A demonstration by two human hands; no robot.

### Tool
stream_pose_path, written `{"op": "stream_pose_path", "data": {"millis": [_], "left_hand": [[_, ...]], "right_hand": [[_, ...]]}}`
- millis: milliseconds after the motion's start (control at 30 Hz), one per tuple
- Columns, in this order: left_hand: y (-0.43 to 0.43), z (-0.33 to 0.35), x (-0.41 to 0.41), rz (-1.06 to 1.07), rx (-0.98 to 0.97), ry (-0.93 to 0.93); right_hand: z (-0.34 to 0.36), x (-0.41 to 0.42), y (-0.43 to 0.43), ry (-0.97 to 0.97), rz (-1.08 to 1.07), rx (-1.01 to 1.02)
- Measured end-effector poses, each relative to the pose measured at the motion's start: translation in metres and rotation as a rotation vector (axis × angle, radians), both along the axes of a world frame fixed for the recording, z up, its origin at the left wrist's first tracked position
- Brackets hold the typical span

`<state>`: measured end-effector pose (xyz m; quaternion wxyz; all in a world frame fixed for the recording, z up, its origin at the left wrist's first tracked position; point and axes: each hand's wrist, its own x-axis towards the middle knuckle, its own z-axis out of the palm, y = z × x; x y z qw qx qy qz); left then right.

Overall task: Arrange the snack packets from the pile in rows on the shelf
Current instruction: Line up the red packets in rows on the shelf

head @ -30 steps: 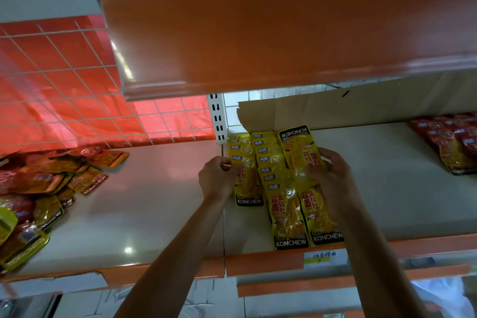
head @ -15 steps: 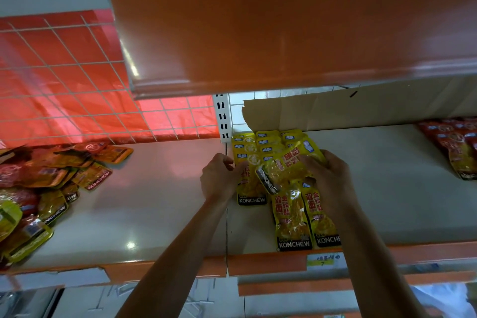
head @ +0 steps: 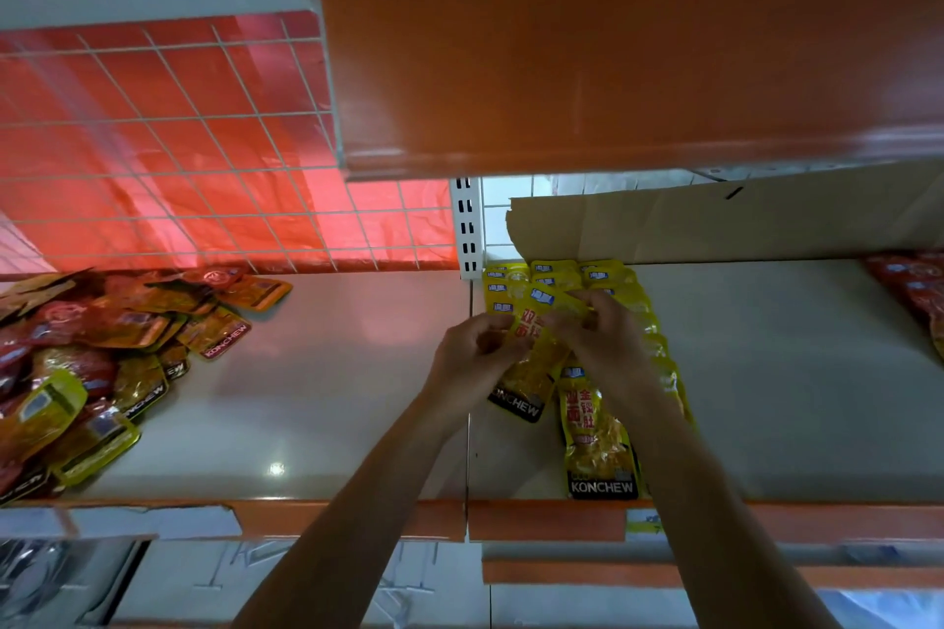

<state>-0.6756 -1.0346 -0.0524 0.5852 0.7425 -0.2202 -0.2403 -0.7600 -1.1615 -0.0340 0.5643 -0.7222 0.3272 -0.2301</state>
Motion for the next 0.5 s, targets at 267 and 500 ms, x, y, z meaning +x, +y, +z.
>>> {"op": "stream_pose_path", "data": {"millis": [267,500], "left_hand": [[0.023,-0.017,0.011,0.148,0.151,0.089],[0.020,-0.014,0.000,0.082,0.287,-0.105]], "right_hand": [[-0.008,-0.005,-0.005,0.075,-0.071,-0.148],[-0.008,-0.005,-0.004,0.101,-0.048,-0.198]]}}
